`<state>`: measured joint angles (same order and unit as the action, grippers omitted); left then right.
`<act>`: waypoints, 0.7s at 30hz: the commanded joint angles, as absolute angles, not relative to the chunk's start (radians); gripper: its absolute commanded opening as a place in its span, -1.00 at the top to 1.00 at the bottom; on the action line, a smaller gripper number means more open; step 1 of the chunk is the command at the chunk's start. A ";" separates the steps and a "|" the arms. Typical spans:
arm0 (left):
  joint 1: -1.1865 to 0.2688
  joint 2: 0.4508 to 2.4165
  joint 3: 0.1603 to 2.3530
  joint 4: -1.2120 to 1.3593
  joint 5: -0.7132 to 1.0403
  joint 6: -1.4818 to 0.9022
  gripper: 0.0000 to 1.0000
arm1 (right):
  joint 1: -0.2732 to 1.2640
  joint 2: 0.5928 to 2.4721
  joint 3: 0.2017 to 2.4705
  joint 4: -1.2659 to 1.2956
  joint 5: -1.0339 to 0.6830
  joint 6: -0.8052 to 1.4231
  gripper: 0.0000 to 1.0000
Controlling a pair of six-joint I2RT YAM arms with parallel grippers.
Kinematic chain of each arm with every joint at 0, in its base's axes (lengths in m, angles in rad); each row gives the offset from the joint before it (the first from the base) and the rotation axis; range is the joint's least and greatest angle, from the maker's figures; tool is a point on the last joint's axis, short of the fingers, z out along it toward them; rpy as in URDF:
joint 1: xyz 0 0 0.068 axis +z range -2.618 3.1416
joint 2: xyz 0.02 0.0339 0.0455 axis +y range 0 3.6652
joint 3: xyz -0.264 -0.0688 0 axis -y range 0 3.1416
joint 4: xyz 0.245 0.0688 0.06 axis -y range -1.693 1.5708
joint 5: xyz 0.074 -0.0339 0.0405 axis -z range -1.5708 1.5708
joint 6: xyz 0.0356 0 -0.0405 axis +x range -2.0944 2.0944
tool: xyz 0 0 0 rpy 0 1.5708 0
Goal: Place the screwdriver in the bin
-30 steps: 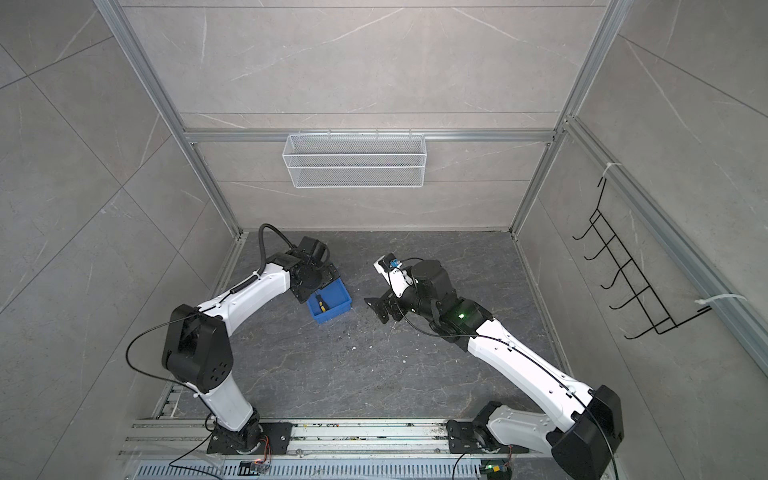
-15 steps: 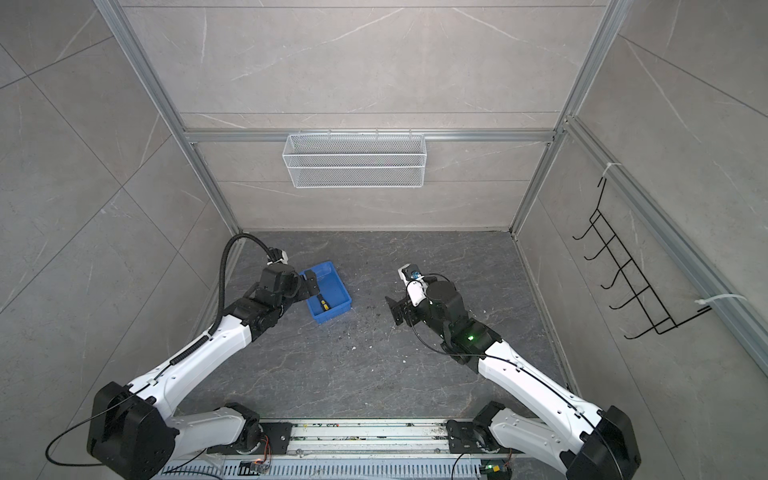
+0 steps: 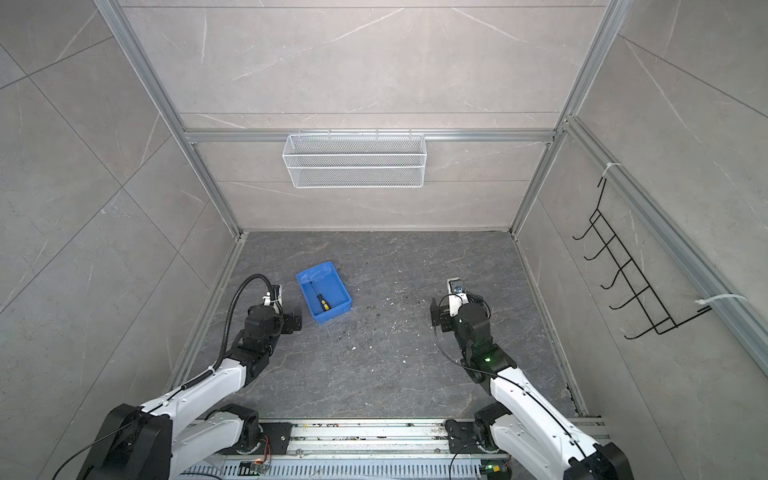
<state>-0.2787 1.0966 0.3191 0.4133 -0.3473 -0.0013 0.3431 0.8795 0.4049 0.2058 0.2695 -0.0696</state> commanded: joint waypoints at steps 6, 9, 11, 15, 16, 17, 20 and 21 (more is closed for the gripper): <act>-0.132 1.264 0.259 0.806 -0.211 0.093 -1.00 | 0.209 1.091 0.305 0.550 0.189 -0.063 -0.99; -0.070 1.319 0.273 0.858 -0.149 0.090 -1.00 | 0.172 1.239 0.296 0.718 0.162 -0.028 -0.99; -0.025 1.369 0.285 0.870 -0.134 0.047 -1.00 | 0.157 1.333 0.303 0.817 0.150 -0.016 -0.98; 0.020 1.517 0.282 1.029 -0.106 0.012 -1.00 | 0.134 1.473 0.343 0.872 0.110 -0.015 -0.98; 0.020 1.509 0.312 0.954 -0.107 0.009 -1.00 | 0.131 1.518 0.341 0.917 0.105 -0.016 -0.98; 0.020 1.492 0.340 0.869 -0.106 0.007 -1.00 | 0.127 1.539 0.348 0.940 0.101 -0.014 -0.99; 0.049 1.501 0.367 0.832 -0.079 -0.014 -1.00 | 0.100 1.527 0.361 0.893 0.060 -0.005 -0.98; 0.049 1.505 0.364 0.845 -0.080 -0.014 -1.00 | 0.100 1.523 0.364 0.880 0.060 -0.005 -0.98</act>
